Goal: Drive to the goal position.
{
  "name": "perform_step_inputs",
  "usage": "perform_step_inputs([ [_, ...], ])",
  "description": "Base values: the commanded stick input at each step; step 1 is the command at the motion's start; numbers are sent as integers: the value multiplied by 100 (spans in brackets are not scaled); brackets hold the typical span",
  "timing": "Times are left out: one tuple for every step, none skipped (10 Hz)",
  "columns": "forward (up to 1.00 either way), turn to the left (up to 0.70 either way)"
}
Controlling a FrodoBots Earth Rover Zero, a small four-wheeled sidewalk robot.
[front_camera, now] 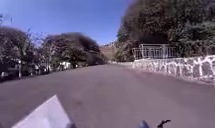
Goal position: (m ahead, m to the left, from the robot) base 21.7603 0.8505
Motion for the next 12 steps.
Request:
perform_step_inputs([
  [70, -6],
  [70, 0],
  [70, 0],
  [70, 0],
  [70, 0],
  [70, 0],
  [70, 0],
  [70, 0],
  [70, 0],
  [70, 0],
  [70, 0],
  [70, 0],
])
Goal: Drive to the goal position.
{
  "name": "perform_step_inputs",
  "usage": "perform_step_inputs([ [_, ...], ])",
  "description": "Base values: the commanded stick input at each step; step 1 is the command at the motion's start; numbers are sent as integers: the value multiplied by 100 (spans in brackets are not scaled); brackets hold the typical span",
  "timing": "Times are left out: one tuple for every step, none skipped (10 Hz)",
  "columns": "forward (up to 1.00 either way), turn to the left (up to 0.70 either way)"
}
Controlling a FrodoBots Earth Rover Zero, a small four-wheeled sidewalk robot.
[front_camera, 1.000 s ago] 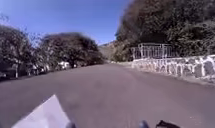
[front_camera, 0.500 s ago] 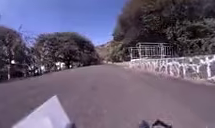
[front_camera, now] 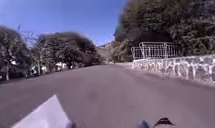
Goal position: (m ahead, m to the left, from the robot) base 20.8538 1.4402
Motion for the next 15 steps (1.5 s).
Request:
perform_step_inputs([
  [70, 0],
  [70, 0],
  [70, 0],
  [70, 0],
  [70, 0],
  [70, 0],
  [70, 0],
  [70, 0],
  [70, 0],
  [70, 0],
  [70, 0],
  [70, 0],
  [70, 0],
  [70, 0],
  [70, 0],
])
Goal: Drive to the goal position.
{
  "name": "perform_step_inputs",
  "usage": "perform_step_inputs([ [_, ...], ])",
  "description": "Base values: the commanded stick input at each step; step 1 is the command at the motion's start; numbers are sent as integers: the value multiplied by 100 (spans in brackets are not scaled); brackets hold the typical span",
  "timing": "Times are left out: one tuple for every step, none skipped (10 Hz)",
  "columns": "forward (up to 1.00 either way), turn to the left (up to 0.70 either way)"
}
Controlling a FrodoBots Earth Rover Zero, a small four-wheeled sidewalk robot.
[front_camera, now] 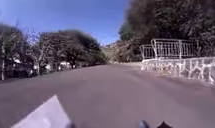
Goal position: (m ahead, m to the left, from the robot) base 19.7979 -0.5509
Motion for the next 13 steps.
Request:
perform_step_inputs([
  [70, 0],
  [70, 0],
  [70, 0],
  [70, 0],
  [70, 0],
  [70, 0],
  [70, 0],
  [70, 0],
  [70, 0],
  [70, 0],
  [70, 0],
  [70, 0],
  [70, 0],
])
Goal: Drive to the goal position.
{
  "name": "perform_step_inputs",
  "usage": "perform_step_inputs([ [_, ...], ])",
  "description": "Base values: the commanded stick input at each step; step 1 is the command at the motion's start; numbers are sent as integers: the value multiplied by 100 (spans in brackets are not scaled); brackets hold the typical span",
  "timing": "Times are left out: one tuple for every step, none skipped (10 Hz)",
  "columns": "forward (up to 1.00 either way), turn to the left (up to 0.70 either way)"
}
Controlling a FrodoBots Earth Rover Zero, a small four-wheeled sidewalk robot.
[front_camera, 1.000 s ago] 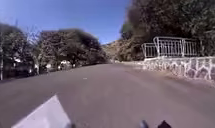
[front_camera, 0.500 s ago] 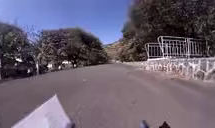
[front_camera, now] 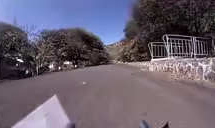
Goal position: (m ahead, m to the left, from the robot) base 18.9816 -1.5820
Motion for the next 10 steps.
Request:
perform_step_inputs([
  [70, 0],
  [70, 0],
  [70, 0],
  [70, 0],
  [70, 0],
  [70, 0],
  [70, 0],
  [70, -4],
  [70, -19],
  [70, -26],
])
